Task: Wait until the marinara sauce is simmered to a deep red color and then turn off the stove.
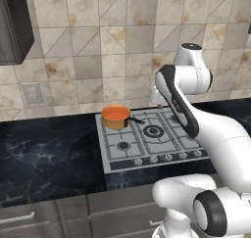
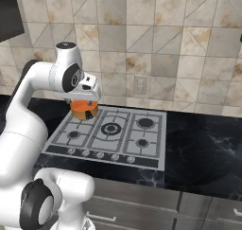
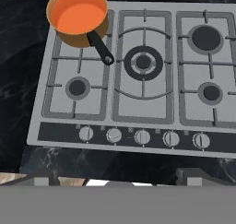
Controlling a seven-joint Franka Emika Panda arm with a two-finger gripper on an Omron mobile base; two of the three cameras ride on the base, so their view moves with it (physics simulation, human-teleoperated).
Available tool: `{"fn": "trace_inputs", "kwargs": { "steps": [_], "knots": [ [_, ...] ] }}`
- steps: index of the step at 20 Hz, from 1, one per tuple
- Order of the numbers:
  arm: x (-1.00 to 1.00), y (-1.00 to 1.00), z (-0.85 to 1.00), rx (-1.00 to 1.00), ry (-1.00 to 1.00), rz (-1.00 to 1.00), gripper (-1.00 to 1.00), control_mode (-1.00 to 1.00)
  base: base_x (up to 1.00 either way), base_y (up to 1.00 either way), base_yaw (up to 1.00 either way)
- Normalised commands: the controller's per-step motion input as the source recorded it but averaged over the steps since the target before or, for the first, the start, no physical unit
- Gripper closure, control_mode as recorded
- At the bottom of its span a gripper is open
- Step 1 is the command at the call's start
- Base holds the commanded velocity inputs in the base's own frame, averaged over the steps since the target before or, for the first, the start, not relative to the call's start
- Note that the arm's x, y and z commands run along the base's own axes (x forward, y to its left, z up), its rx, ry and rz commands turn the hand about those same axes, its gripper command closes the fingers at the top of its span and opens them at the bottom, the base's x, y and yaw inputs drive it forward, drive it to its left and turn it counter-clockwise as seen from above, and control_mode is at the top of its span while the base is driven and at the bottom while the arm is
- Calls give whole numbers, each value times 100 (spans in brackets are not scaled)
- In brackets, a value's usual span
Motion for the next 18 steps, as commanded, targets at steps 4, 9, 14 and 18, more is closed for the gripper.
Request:
{"fn": "trace_inputs", "kwargs": {
  "steps": [4, 9, 14, 18],
  "knots": [
    [0, 0, 0, 0, 0, 0, -100, -100, 0, 0, 0],
    [-2, 0, 0, 0, 0, 4, -100, -100, 0, 0, 0],
    [-13, 0, -3, -2, 0, 24, -100, -100, 0, 0, 0],
    [-14, 0, -9, -4, 0, 28, -100, -100, 0, 0, 0]
  ]
}}
